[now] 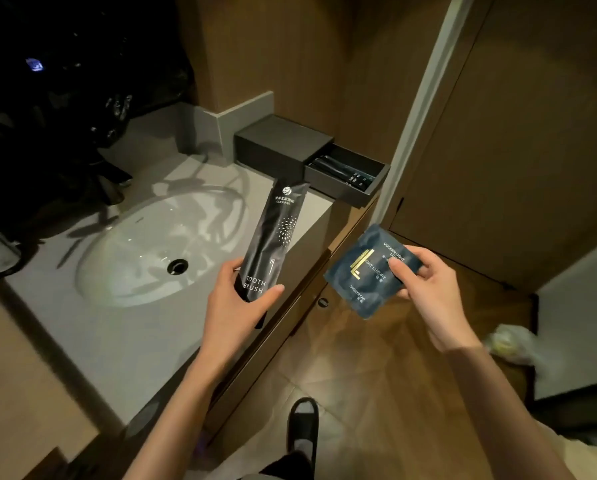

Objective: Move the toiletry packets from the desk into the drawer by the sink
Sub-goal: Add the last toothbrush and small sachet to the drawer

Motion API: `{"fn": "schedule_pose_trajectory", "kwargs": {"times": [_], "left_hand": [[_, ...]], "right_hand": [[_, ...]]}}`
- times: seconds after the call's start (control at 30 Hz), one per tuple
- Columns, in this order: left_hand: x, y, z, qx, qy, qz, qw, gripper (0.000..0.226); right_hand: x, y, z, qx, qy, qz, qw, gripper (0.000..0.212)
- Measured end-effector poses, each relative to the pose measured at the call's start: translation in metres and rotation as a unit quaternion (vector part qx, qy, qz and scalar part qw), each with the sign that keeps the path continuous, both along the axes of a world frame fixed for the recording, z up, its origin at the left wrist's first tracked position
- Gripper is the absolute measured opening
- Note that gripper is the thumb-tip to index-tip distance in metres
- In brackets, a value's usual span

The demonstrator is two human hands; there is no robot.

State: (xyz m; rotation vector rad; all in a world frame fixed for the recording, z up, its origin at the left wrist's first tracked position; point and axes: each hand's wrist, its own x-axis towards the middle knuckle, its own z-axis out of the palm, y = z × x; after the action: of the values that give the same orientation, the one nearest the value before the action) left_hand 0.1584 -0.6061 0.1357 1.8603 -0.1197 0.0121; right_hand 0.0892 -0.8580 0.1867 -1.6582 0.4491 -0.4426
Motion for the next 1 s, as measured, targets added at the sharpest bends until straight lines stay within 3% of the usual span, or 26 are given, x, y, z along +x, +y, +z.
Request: {"fn": "schedule_pose_trajectory", "kwargs": {"times": [0.23, 0.57, 0.9, 1.0], "left_hand": [[0.084, -0.069, -0.02, -0.016, 0.025, 0.033, 0.999, 0.069], [0.215, -0.142, 0.003, -0.021, 0.006, 0.103, 0.994, 0.063], [0.266, -0.184, -0.007, -0.007, 0.011, 0.244, 0.97, 0.069], [0.274, -0.203, -0.009, -0.027, 0.014, 0.297, 0.954, 0.066]], "right_hand": [[0.099, -0.063, -0.019, -0.015, 0.03, 0.037, 0.999, 0.018], [0.254, -0.137, -0.003, -0.021, 0.038, 0.101, 0.994, 0.014], [0.449, -0.16, -0.018, -0.093, 0.044, 0.243, 0.965, 0.02], [0.504, -0.158, -0.03, -0.071, 0.057, 0.299, 0.95, 0.023]]}}
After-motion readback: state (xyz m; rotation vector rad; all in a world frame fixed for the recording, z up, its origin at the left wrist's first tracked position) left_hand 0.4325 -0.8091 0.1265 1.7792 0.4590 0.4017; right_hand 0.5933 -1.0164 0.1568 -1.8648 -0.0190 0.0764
